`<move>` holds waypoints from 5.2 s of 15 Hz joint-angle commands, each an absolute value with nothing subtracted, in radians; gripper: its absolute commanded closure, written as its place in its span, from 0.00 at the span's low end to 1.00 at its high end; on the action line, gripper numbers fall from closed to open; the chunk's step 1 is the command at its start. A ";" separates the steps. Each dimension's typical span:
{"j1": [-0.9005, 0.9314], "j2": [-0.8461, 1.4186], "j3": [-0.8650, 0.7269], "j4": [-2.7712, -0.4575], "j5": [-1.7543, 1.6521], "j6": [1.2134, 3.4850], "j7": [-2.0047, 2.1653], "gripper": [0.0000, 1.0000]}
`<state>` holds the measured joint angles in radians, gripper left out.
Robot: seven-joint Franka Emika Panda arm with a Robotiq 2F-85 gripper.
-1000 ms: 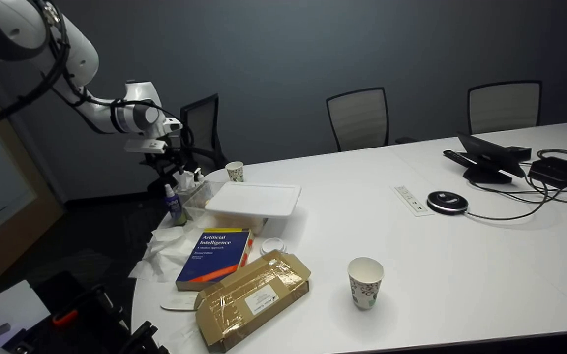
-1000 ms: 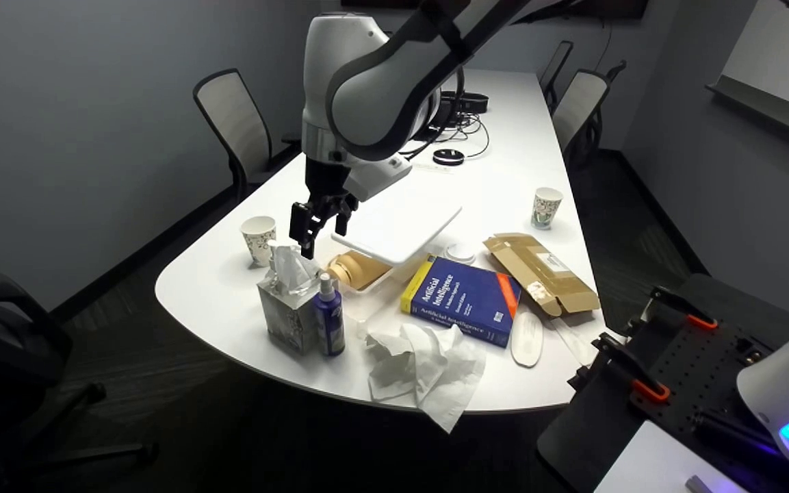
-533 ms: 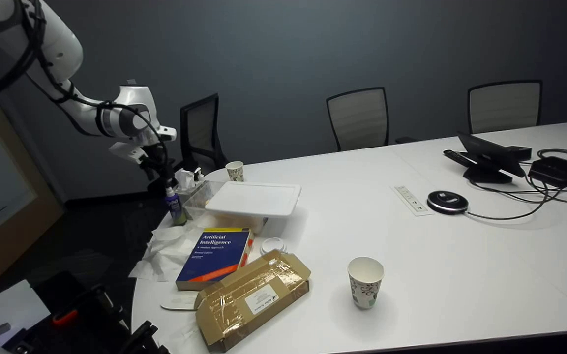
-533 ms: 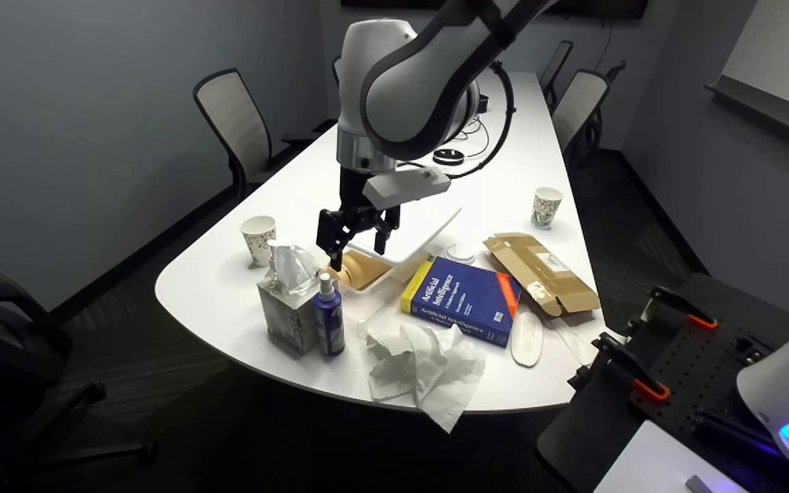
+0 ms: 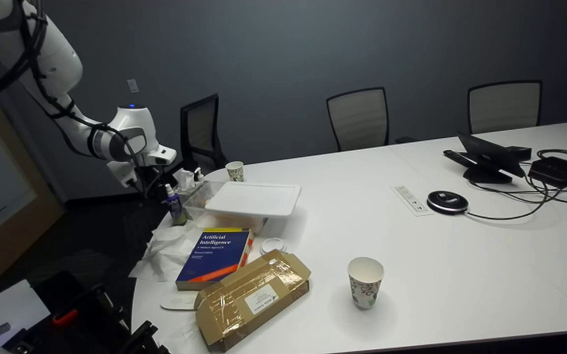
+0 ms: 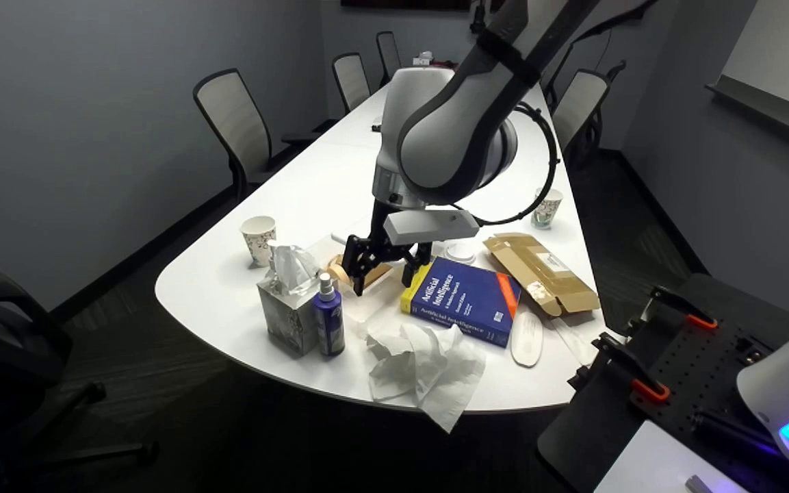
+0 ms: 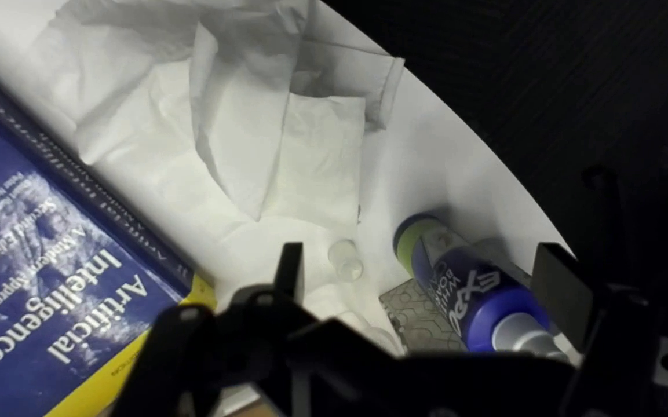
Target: Take the blue bottle out of the clear container and place it on the table then put the clear lid on the bottle.
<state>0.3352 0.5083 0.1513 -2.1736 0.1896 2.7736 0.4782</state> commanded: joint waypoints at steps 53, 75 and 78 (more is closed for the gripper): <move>0.474 1.017 -0.027 -1.804 0.119 3.013 0.339 0.00; 0.445 1.058 0.000 -1.732 0.114 2.980 0.305 0.95; 0.444 1.053 -0.004 -1.730 0.113 2.958 0.307 0.51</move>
